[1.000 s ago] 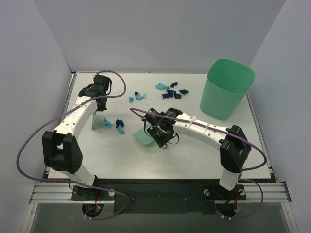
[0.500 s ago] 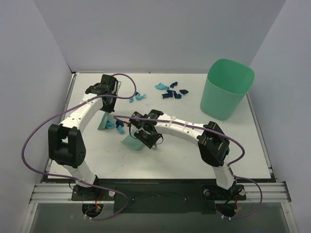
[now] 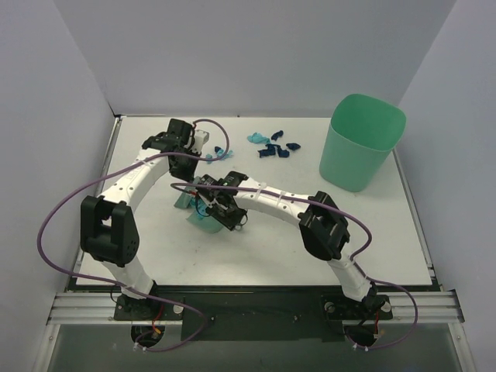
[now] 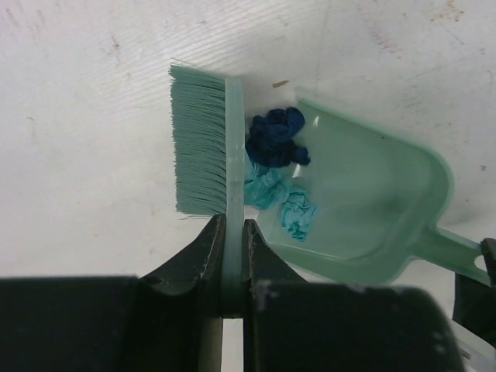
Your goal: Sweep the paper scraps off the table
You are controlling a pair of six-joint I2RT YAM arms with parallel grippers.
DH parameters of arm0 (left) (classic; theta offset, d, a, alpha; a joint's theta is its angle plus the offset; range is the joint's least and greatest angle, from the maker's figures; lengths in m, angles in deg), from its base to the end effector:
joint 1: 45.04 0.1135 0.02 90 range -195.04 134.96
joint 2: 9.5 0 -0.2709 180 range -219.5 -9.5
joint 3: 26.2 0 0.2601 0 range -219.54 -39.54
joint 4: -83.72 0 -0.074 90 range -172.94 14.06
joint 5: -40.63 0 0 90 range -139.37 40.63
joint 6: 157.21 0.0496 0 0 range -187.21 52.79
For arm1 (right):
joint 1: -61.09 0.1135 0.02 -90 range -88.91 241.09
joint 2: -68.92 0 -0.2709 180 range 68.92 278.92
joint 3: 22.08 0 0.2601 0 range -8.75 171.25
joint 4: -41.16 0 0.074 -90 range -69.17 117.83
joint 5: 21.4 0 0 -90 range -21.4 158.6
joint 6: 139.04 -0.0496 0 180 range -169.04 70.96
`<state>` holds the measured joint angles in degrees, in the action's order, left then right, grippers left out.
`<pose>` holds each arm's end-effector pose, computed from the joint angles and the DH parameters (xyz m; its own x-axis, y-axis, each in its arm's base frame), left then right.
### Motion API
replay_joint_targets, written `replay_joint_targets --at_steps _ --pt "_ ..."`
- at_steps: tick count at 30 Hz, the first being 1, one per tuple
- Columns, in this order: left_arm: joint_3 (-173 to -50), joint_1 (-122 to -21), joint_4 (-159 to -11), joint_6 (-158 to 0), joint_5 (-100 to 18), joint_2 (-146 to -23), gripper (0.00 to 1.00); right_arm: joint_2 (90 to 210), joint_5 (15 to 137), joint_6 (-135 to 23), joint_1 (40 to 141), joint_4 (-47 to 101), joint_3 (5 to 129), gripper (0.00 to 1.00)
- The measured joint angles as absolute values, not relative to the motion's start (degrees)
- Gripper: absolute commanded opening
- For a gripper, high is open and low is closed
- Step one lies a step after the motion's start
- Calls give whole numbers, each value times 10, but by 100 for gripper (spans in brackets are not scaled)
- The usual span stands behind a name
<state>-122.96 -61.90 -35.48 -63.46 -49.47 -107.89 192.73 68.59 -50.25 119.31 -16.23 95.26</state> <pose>0.3606 -0.1092 0.2645 -0.8276 0.3192 -0.4617 0.3441 0.9384 0.0318 0.2547 0.4111 0.1983 -0.4906 -0.7518 -0.4405 -0.8399 0.5427 0.0091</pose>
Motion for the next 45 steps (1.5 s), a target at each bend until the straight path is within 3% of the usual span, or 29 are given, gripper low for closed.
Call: replay_joint_targets --at_steps 10,22,31,45 --pt "-1209 -630 -355 -641 -403 -1035 0 1933 641 -502 1192 -148 960 0" --pt "-1190 -637 -332 -696 -374 -988 0 1892 604 -517 1193 -73 856 0" --pt "-1205 -638 -310 -748 -419 -944 0 1833 567 -535 1194 -35 808 0" --pt "-1360 -635 -293 -813 -551 -904 0 1782 536 -570 1193 -53 801 0"
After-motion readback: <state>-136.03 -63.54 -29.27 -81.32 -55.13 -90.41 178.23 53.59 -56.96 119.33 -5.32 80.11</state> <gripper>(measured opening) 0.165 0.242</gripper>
